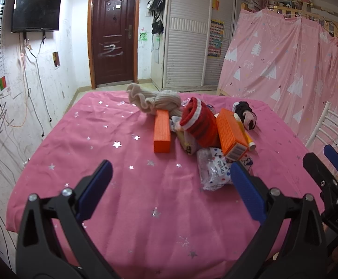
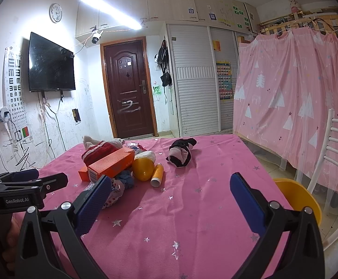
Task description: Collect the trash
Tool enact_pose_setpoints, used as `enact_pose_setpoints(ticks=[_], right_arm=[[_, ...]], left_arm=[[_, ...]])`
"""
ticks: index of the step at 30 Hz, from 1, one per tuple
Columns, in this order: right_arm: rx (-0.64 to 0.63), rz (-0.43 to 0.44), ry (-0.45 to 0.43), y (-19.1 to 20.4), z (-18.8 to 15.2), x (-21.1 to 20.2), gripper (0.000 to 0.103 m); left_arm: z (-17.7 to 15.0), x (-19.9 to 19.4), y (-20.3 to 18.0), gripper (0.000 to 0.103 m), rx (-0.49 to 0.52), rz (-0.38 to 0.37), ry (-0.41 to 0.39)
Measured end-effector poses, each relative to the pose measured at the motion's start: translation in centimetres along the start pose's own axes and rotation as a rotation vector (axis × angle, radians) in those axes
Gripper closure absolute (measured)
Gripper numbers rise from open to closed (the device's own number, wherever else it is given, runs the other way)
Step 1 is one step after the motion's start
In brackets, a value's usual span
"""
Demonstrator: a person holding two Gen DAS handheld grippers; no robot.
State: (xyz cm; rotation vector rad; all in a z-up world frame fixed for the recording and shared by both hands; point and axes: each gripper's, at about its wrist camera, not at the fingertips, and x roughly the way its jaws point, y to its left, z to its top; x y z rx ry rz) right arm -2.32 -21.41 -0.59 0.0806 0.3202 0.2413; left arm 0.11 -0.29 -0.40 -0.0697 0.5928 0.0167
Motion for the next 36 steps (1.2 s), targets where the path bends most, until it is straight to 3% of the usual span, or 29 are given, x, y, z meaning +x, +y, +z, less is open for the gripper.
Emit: enact_pose_setpoints(ticks=[36], right_arm=[[-0.009,-0.003,-0.007,-0.05,0.45,-0.56,0.008]], left_arm=[[0.06,0.05,0.08,0.006,-0.003,-0.003,0.003]])
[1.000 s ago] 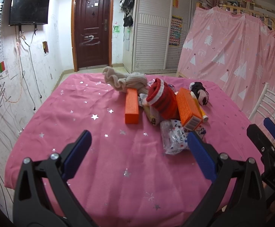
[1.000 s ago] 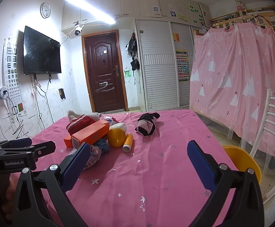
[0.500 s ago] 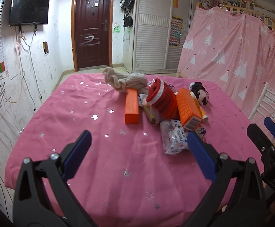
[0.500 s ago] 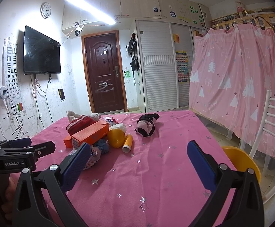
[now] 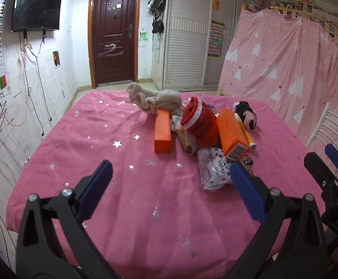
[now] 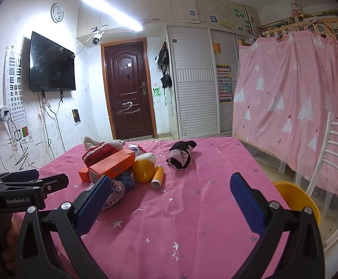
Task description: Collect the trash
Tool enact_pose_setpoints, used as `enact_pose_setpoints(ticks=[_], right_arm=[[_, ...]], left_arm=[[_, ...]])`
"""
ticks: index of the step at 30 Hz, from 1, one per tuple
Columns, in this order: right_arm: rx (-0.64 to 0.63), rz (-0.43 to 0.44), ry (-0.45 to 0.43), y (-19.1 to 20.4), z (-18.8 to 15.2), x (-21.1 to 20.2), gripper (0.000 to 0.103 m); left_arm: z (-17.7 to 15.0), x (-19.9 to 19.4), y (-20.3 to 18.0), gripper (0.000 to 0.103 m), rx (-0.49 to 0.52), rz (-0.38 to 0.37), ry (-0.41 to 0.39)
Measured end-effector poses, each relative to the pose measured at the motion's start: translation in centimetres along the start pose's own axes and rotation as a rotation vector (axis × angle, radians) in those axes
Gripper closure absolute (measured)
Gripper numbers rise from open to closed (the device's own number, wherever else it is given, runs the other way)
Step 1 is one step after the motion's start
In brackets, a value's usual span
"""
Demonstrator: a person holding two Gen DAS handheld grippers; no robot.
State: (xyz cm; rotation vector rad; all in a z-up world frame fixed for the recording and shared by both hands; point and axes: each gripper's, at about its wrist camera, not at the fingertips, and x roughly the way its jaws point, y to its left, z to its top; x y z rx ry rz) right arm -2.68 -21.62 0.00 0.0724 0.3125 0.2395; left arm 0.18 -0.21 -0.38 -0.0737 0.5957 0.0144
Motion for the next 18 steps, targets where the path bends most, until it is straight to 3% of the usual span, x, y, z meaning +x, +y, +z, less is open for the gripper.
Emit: enact_pose_setpoints(ticks=[18], right_arm=[[-0.010,0.000,-0.003,0.37,0.34,-0.14,0.008]], left_arm=[[-0.01,0.02,0.09,0.006,-0.005,0.001,0.001]])
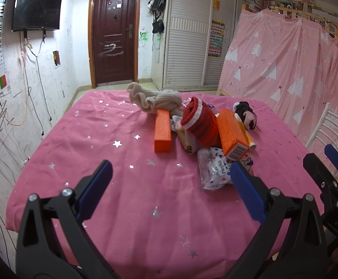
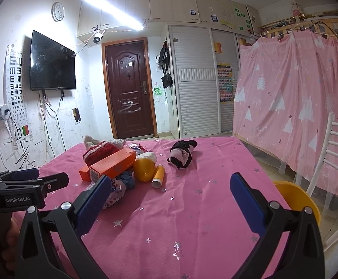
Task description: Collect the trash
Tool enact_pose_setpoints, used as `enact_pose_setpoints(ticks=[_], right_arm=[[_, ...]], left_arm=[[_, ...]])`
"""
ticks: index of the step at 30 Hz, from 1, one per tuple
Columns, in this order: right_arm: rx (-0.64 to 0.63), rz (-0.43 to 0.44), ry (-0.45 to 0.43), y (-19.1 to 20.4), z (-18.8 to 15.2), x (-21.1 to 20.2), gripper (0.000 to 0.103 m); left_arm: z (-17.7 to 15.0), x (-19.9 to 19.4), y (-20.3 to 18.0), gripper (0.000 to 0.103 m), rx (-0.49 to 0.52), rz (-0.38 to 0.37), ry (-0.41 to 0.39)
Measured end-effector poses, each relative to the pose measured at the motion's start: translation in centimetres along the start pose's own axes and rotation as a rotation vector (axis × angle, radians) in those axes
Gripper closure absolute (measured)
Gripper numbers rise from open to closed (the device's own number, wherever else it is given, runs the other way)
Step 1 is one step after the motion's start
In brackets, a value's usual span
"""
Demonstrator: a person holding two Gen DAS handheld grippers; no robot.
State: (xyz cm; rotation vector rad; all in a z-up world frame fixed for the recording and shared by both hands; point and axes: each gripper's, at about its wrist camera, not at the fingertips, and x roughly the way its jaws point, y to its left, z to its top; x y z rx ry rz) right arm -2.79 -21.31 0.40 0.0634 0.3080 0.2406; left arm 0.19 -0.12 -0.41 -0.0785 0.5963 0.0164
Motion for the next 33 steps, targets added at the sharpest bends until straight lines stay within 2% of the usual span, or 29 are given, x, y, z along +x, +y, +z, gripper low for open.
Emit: enact_pose_setpoints(ticks=[22,29,33], right_arm=[[-0.018,0.012,-0.003,0.5,0.1,0.7,0.008],[-0.008,0.129,0.098,1.0,1.5,3.5,0.008],[0.033,0.269,0.188,1.1,2.9,5.7,0.008]], left_arm=[[1.0,0.0,0.2,0.006,0.000,-0.013,-0.016],[4.7,1.5,0.7,0.006,0.002,-0.061,0.006],[7.6,3.5,1.5,0.006,-0.016,-0.087,0.069]])
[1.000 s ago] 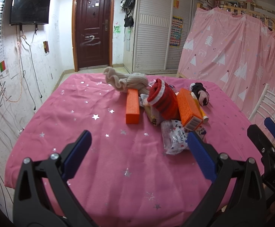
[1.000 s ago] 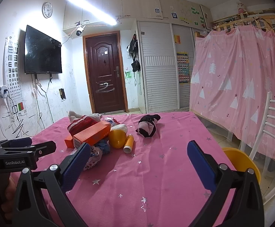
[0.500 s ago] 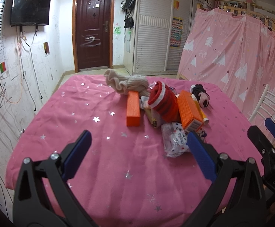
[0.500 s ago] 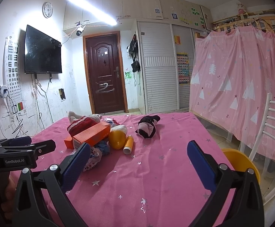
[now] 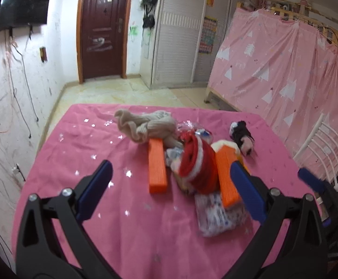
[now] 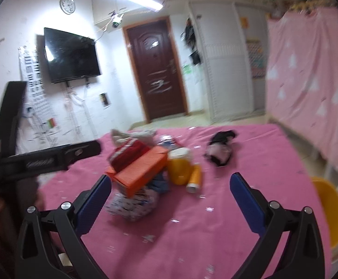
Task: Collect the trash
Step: 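Grasp the orange printed block with the right tool while the left tool grasps the white knitted rope toy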
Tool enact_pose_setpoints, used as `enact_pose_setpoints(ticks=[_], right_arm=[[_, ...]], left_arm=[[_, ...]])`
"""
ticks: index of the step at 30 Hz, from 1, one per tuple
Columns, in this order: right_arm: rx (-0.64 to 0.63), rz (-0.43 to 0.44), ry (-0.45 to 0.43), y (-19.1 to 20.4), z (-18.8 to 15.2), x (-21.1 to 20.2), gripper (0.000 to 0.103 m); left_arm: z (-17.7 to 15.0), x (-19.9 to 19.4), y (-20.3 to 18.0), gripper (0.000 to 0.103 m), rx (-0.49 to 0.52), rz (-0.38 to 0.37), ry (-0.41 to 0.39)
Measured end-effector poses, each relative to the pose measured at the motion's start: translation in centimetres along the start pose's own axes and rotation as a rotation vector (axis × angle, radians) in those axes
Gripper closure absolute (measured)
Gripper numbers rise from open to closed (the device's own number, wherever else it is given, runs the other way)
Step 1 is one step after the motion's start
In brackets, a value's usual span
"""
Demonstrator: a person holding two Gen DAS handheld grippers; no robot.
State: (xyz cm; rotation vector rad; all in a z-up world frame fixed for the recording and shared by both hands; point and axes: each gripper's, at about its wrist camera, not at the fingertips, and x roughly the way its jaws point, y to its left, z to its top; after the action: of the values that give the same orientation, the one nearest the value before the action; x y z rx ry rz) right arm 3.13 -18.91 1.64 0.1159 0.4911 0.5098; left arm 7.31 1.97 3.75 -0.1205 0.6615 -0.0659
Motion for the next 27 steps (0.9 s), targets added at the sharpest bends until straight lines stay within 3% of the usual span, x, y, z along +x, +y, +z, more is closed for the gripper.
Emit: enact_pose_setpoints(ticks=[3,7,12,19,21,23,24,27], right_arm=[[0.016,0.107,0.061,0.6,0.9,1.2,0.008],[0.020,0.165,0.125,1.9,1.9,2.8,0.008],[0.037,0.161,0.174,2.7,2.5,3.9,0.008],[0.052,0.113,0.260,2.7,2.5,6.0,0.008],[0.048,0.096,0.285,2.7,2.6,6.7,0.013],[0.047,0.084,0.305,2.6,2.5,7.3,0.035],[0.050,0.077,0.315,2.4,2.5,7.6,0.038],[0.070,0.073,0.356,2.1,1.9,8.6,0.050]], left_arm=[[2.6,1.7,1.1,0.006,-0.027,-0.005,0.048],[6.3,3.8,1.8,0.006,0.011,0.040,0.075],[9.2,7.4,2.5,0.006,0.039,0.038,0.159],[9.8,12.4,3.5,0.006,0.067,0.059,0.273],[9.6,13.5,3.5,0.006,0.077,0.065,0.293],[9.3,14.3,3.6,0.006,0.082,0.057,0.314],[9.1,14.7,3.7,0.006,0.081,0.048,0.326],[8.5,15.5,4.1,0.019,0.055,-0.006,0.355]])
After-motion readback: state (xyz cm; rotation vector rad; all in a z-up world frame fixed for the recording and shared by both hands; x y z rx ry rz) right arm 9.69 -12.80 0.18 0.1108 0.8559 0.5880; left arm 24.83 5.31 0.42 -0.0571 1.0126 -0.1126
